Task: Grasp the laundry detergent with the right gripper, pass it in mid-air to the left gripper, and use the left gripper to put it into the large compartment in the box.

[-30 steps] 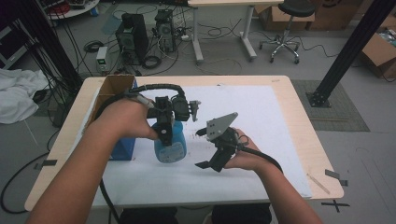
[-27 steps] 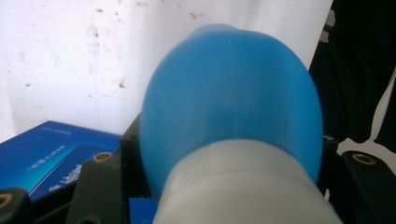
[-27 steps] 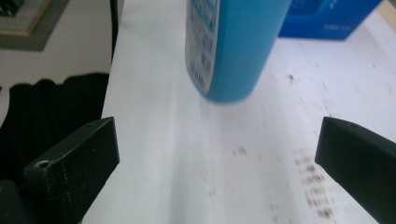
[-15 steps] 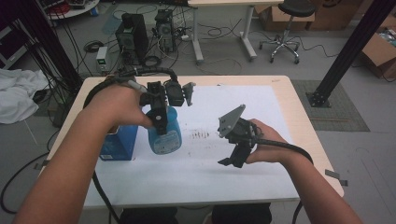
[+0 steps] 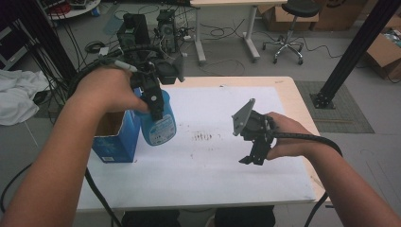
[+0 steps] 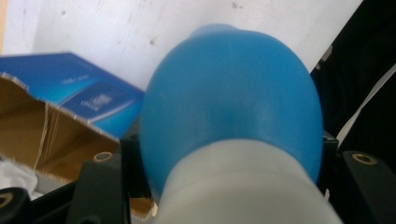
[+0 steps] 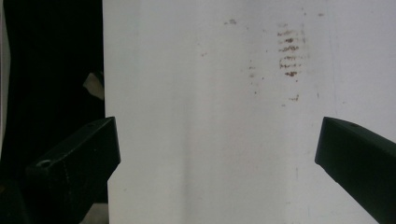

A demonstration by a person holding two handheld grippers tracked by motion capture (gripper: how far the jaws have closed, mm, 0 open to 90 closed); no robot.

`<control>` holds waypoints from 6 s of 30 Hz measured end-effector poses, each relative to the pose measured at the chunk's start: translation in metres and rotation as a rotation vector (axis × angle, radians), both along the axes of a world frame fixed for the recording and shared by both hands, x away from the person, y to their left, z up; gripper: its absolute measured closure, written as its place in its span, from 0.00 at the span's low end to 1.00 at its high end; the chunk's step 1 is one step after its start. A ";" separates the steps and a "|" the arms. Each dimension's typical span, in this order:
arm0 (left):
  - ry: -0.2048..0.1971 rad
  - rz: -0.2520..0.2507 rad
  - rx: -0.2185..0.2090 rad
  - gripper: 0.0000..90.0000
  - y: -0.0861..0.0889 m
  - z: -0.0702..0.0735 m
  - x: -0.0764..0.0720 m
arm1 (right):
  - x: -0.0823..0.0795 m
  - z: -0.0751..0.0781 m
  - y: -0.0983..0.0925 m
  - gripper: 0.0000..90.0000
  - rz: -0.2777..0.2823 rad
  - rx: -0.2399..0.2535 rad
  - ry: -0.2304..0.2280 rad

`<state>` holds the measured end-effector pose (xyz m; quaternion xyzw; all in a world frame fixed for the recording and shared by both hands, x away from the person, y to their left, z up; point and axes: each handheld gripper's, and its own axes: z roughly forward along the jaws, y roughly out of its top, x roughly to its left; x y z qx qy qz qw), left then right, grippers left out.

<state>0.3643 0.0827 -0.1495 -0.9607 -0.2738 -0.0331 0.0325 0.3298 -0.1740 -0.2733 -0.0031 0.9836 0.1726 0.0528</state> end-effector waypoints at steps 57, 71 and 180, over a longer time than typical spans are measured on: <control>-0.035 0.902 -0.099 0.42 0.158 0.043 0.046 | 0.007 -0.002 0.009 0.01 0.084 -0.140 0.041; -0.004 0.913 -0.066 0.42 0.157 -0.010 0.057 | 0.004 -0.002 0.009 0.02 0.082 -0.136 0.041; -0.059 0.908 -0.032 0.28 0.160 -0.113 0.060 | -0.001 -0.001 0.001 0.02 0.056 -0.142 0.038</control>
